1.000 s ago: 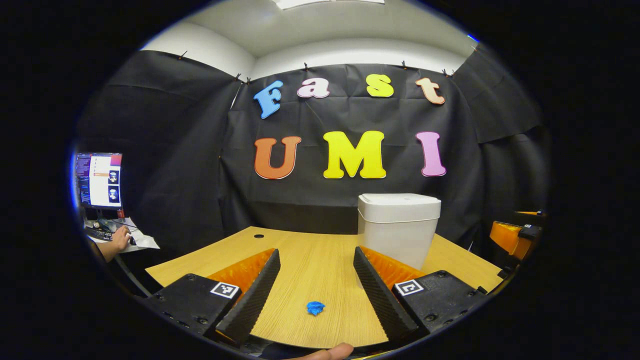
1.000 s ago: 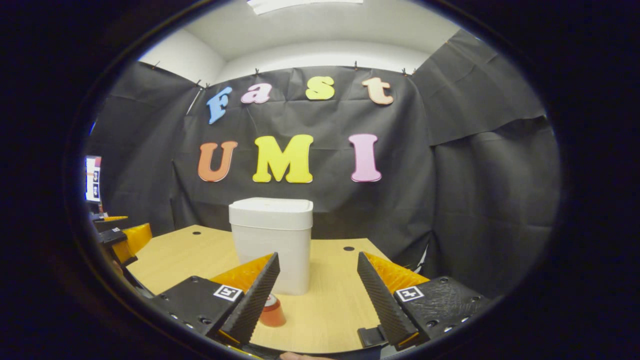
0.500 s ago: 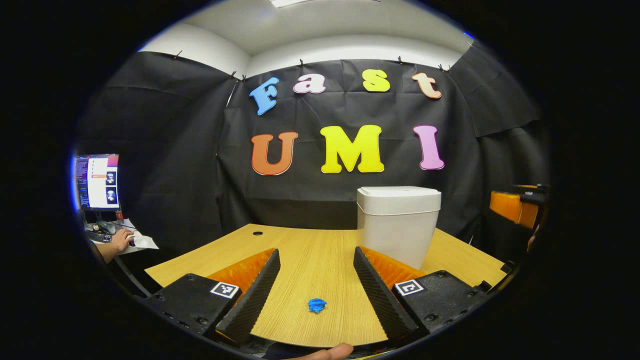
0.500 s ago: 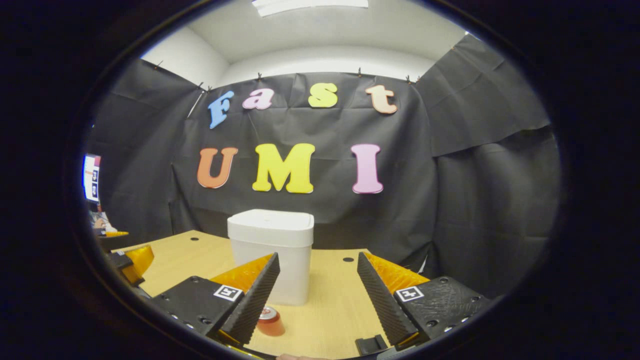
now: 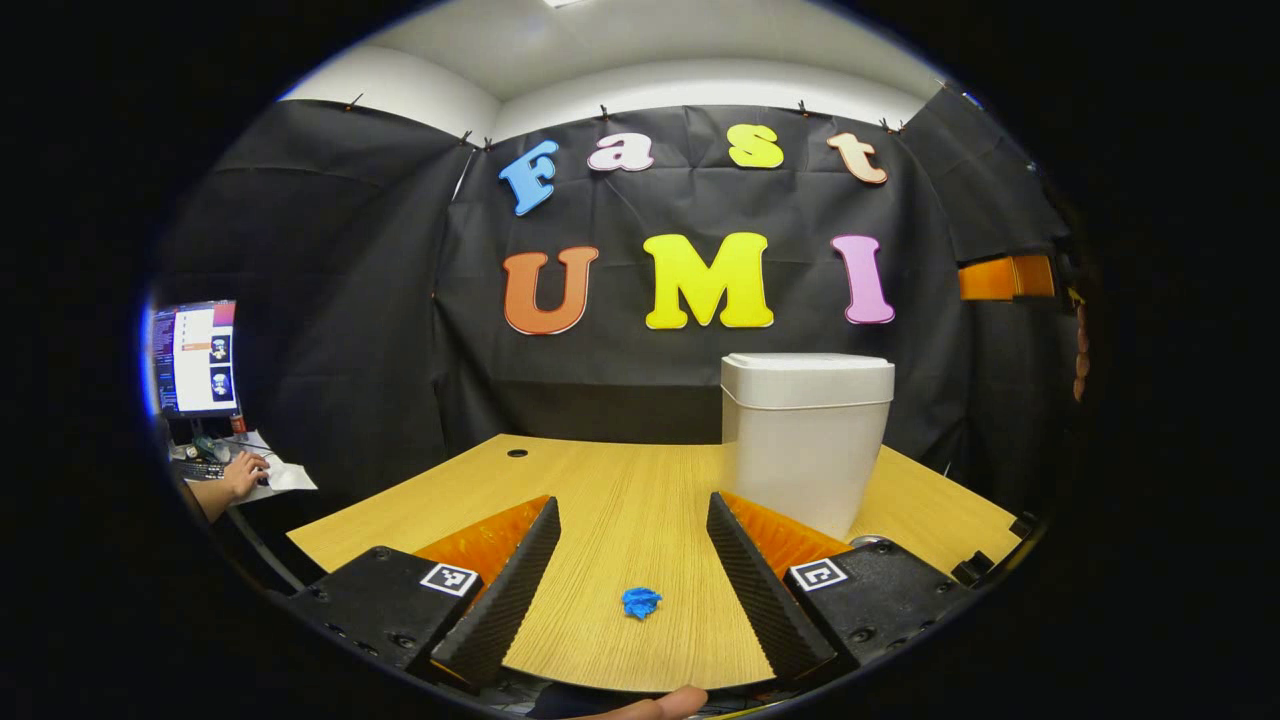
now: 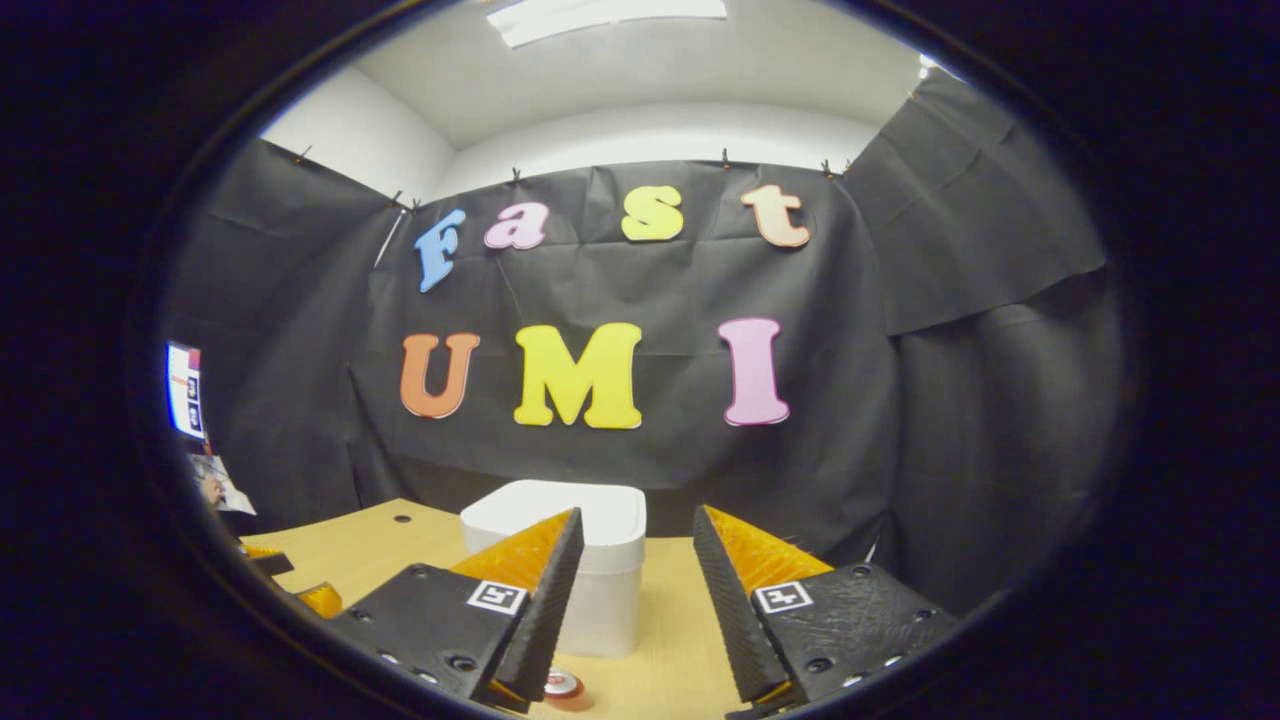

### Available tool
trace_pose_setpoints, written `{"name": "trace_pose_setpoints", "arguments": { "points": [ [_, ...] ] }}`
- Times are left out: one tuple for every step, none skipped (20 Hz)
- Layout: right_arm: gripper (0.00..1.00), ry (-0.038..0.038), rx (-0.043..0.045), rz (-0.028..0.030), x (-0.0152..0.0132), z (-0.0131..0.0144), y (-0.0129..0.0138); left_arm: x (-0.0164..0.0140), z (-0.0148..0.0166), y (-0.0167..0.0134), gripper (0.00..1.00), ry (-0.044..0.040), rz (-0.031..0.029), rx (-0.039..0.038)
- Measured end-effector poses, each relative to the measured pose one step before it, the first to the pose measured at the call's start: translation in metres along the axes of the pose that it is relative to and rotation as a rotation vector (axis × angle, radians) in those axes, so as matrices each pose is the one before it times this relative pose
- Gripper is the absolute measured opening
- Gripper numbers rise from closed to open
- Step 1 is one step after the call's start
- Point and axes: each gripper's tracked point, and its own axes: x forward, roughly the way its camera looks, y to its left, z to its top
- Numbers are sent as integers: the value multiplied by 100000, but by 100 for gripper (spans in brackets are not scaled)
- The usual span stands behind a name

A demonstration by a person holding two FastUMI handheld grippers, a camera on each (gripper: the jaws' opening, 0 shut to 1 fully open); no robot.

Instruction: Press the lid of the desktop garbage bin to open it, pick up the crumpled paper on the desktop and throw it into the bin, then pick up the pop can on the desktop and drop it into the bin, and finally close the garbage bin lid.

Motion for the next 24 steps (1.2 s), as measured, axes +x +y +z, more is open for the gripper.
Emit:
{"name": "trace_pose_setpoints", "arguments": {
  "points": [
    [61,1796,1849,1605,604,-166,509,61,-235,120,97,328,321,-545],
    [52,1249,2225,1708,322,279,464,198,-227,158,97,709,286,-565],
    [48,877,1558,-213,735,186,-131,174,-242,165,97,786,370,-455],
    [30,1303,338,-876,570,166,-135,18,-131,102,97,509,398,-352],
    [17,1183,-652,784,517,-21,237,-3,-221,262,97,115,456,-292],
    [1,1011,-1424,1898,427,195,605,38,45,60,98,-100,250,-280],
    [1,748,-2006,1071,456,0,426,93,-91,54,98,282,75,-256],
    [0,-741,-2499,333,338,578,226,-7,-96,13,97,151,-84,-196],
    [0,-2298,-2358,-272,374,964,149,135,-156,49,98,230,87,-154],
    [1,-2131,-2527,-1655,708,827,-122,27,-115,32,98,411,201,-74],
    [0,-797,-2141,-1643,758,203,-198,141,-376,-27,98,691,91,15],
    [1,1013,-957,11,854,-23,327,58,-198,-29,98,518,-143,66],
    [0,2236,458,1554,825,-357,907,123,-26,-28,98,491,-70,6],
    [1,2936,907,2055,864,-428,859,127,-199,122,98,372,166,-33],
    [0,3173,-369,2001,913,-547,661,55,-133,128,98,399,165,-21],
    [1,2961,-954,1113,939,-347,411,-19,-231,128,98,323,277,-156],
    [0,2800,-232,1230,971,-398,401,44,-56,174,98,335,372,-240],
    [1,2696,290,1179,860,-522,390,62,-165,174,98,233,374,-372],
    [0,2523,-129,870,850,-713,387,58,-52,88,98,111,329,-309],
    [1,2604,-519,374,756,-737,232,104,-46,122,97,63,423,231],
    [1,2322,281,56,667,-802,-4,17,52,164,97,-67,411,761],
    [0,2194,493,69,607,-720,46,79,-259,-18,97,-19,307,832],
    [0,2163,1141,153,521,-817,-182,9,-70,-37,97,54,-152,597],
    [1,2673,1598,458,577,-771,-80,86,-106,-158,98,118,-484,378]
  ]
}}
